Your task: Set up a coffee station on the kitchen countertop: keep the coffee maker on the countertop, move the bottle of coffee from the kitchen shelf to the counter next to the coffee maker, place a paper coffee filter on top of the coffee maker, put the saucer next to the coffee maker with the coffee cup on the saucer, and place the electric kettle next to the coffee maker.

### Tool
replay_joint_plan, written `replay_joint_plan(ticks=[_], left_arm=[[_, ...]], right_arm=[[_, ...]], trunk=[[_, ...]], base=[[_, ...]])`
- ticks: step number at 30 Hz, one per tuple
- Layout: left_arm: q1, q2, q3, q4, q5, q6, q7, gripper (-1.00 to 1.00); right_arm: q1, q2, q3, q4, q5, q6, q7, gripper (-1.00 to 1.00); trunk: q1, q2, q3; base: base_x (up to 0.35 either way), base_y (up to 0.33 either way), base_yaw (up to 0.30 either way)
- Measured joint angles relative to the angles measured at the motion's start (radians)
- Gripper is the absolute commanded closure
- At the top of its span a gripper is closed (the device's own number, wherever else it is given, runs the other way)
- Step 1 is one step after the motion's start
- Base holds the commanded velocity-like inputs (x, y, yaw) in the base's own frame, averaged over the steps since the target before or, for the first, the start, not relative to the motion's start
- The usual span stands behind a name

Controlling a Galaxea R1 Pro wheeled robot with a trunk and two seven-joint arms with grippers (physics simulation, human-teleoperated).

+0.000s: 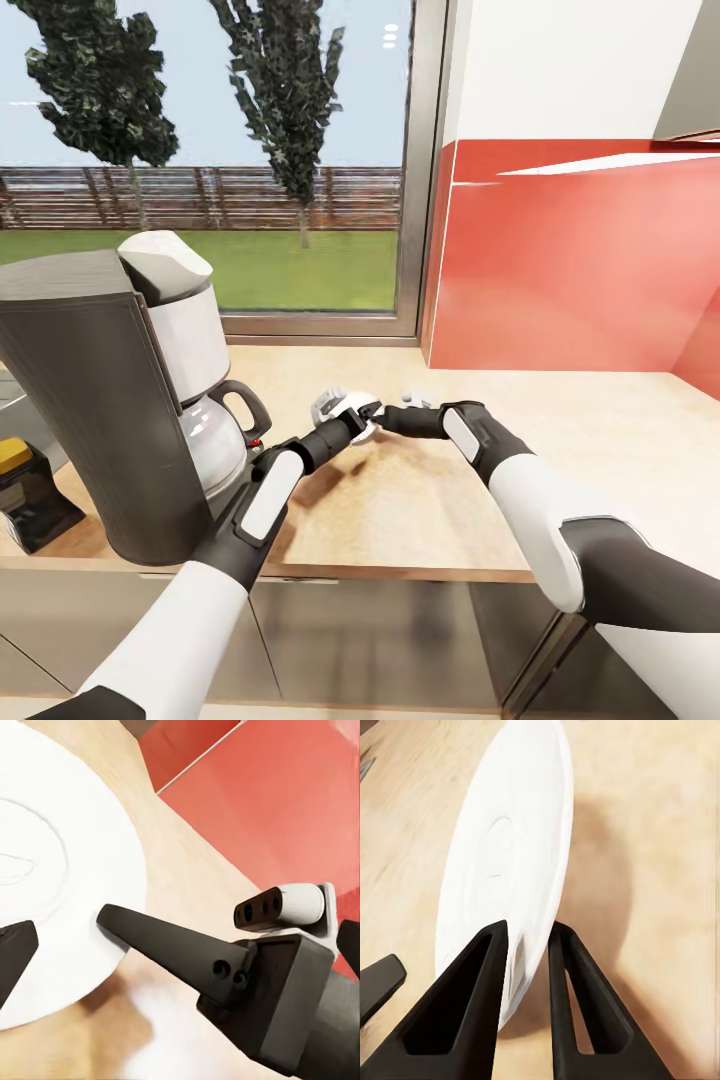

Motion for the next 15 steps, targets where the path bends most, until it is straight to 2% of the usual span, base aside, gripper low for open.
replay_joint_plan(ticks=[8,15], left_arm=[[0.000,0.000,-0.002,-0.020,0.000,0.000,-0.001,-1.00],[0.000,0.000,-0.043,-0.061,0.000,0.000,-0.001,-1.00]], right_arm=[[0.000,-0.003,0.001,-0.003,0.005,-0.001,0.004,1.00],[0.000,-0.027,-0.001,-0.005,-0.004,0.002,0.007,1.00]], trunk=[[0.000,0.000,0.000],[0.000,0.000,0.000]], base=[[0.000,0.000,0.000],[0.000,0.000,0.000]])
